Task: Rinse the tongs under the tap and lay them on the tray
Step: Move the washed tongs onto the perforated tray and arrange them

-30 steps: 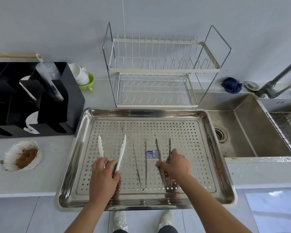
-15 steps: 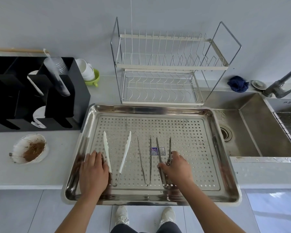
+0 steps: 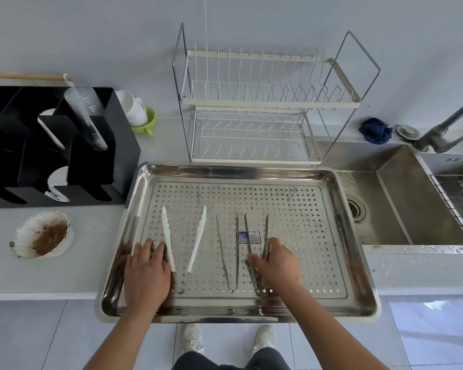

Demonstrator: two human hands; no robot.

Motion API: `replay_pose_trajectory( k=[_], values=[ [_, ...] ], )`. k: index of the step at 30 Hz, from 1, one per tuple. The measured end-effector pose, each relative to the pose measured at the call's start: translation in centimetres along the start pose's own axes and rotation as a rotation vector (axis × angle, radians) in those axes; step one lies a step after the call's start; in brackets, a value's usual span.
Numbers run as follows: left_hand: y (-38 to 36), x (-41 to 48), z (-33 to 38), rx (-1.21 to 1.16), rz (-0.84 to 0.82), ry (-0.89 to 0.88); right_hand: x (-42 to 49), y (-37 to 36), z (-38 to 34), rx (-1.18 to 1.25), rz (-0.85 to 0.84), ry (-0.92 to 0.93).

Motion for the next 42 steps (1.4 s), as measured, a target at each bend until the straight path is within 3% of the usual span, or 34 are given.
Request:
replay_pose_trajectory(
  k=[42],
  values=[
    [-0.2,-0.1,-0.4,-0.018,0.013,-0.011,-2.1,-0.2,0.1,0.06,-0.056,-0.037]
  ],
)
Point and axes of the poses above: each hand's wrist, its own x-axis towards the middle knuckle, its own y-axis out of the back of the hand, z = x × y, the point moved 4 cm from there along x, towards the middle knuckle, and after that the axes turned 9 degrees about -x, right-handed, at the moved point
